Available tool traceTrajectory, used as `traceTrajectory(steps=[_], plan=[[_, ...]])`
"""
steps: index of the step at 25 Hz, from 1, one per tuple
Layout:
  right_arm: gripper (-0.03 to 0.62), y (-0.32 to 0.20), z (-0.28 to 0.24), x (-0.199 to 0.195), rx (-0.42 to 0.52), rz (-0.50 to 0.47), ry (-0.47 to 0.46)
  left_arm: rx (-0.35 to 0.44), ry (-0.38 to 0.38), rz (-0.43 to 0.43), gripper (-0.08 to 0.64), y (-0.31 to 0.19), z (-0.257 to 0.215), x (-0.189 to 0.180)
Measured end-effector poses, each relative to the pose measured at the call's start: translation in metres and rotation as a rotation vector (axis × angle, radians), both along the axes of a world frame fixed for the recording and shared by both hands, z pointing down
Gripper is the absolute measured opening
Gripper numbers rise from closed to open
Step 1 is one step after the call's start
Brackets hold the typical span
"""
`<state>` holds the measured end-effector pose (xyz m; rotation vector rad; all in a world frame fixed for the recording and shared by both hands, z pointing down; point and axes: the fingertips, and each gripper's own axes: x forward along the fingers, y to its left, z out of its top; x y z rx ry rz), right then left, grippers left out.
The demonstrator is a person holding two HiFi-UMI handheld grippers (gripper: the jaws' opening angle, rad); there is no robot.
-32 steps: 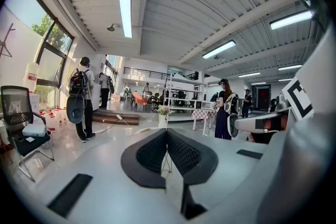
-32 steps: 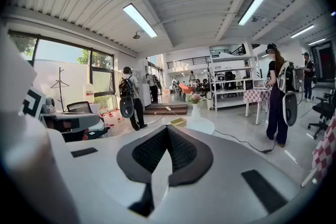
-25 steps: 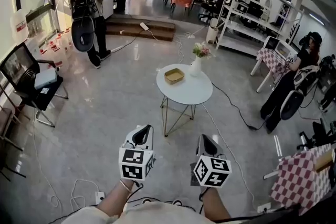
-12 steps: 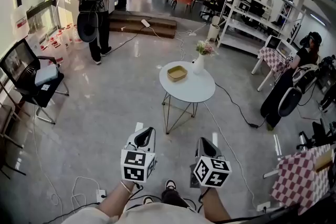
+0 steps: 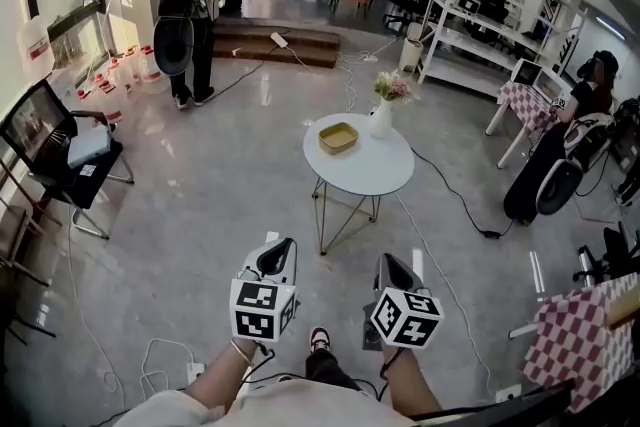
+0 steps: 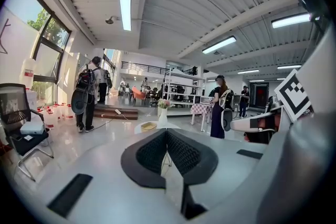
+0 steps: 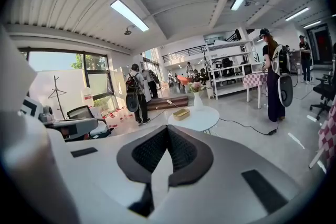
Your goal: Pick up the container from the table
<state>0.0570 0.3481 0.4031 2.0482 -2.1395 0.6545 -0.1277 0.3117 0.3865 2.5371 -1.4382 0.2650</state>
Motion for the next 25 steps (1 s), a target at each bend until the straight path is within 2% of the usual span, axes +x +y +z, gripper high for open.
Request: traceTrajectory(steps=[15, 25], plan=[[0.025, -0.103, -0.002, 0.029, 0.012, -0.044, 0.007, -0.006, -0.006, -0.032, 0.017, -0.088, 0.002, 0.034], [0.025, -0.162, 0.000, 0.053, 0.007, -0.037, -0.003, -0.015, -0.016, -0.039, 0.017, -0.146, 0.002, 0.055]])
